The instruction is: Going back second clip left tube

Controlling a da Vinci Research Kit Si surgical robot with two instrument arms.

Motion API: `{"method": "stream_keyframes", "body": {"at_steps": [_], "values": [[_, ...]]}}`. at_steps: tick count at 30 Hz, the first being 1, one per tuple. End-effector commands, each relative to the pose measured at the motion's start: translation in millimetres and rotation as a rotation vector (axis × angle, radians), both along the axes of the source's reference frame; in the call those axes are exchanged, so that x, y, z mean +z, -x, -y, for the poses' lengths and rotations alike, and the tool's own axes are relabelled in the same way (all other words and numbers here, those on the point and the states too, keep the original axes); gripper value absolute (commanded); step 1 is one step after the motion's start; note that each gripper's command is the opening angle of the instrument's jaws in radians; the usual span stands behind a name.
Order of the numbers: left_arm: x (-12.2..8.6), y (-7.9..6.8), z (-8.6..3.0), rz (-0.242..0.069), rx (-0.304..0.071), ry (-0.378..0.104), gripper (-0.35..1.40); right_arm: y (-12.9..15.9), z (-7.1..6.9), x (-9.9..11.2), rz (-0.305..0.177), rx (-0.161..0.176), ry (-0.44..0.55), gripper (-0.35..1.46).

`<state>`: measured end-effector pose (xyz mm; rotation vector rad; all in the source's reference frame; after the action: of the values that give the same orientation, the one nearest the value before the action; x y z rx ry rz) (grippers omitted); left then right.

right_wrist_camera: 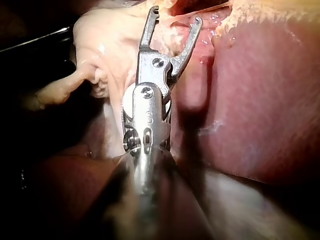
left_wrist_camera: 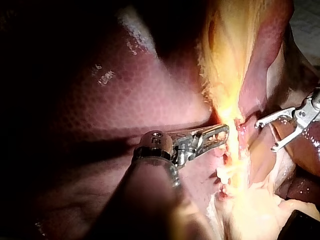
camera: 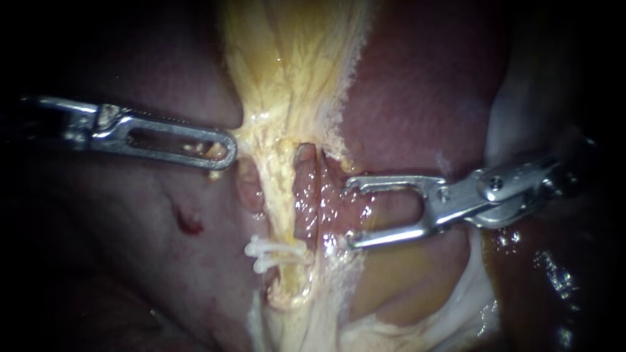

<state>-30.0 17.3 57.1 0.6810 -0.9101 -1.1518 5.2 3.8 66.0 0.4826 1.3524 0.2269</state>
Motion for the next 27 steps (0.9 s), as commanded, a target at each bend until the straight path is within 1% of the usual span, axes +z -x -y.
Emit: {"method": "stream_keyframes", "body": {"at_steps": [1, 6, 9, 11, 15, 17, 22, 25, 27], "values": [[0.1, 0.1, 0.0, 0.000, 0.000, 0.000, -0.35, 0.2, -0.1, -0.2, -0.001, -0.002, 0.003, 0.50], [0.7, 0.4, 0.1, -0.001, -0.001, 0.003, -0.35, 0.8, -0.3, -0.8, -0.005, -0.006, 0.012, 0.50], [1.5, 0.9, 0.3, -0.003, -0.003, 0.007, -0.35, 0.8, -0.2, -0.8, -0.005, -0.006, 0.012, 0.50], [2.4, 1.4, 0.6, -0.008, -0.007, 0.013, -0.35, 0.8, -0.2, -0.8, -0.006, -0.007, 0.017, 0.50], [3.9, 2.8, 1.1, -0.002, -0.001, 0.015, -0.35, 0.8, -0.2, -0.9, -0.006, -0.008, 0.017, 0.50], [4.8, 3.6, 1.3, 0.003, 0.000, 0.017, -0.35, 0.8, -0.2, -0.9, -0.006, -0.008, 0.017, 0.50], [6.5, 5.5, 1.4, 0.003, 0.013, 0.013, -0.35, 0.8, -0.1, -1.0, -0.006, -0.008, 0.017, 0.50], [6.9, 6.2, 1.4, 0.005, 0.016, 0.013, -0.35, 0.8, -0.1, -1.0, -0.006, -0.008, 0.017, 0.50], [6.9, 6.3, 1.3, 0.005, 0.016, 0.013, -0.35, 0.8, -0.1, -1.0, -0.006, -0.008, 0.017, 0.50]]}}
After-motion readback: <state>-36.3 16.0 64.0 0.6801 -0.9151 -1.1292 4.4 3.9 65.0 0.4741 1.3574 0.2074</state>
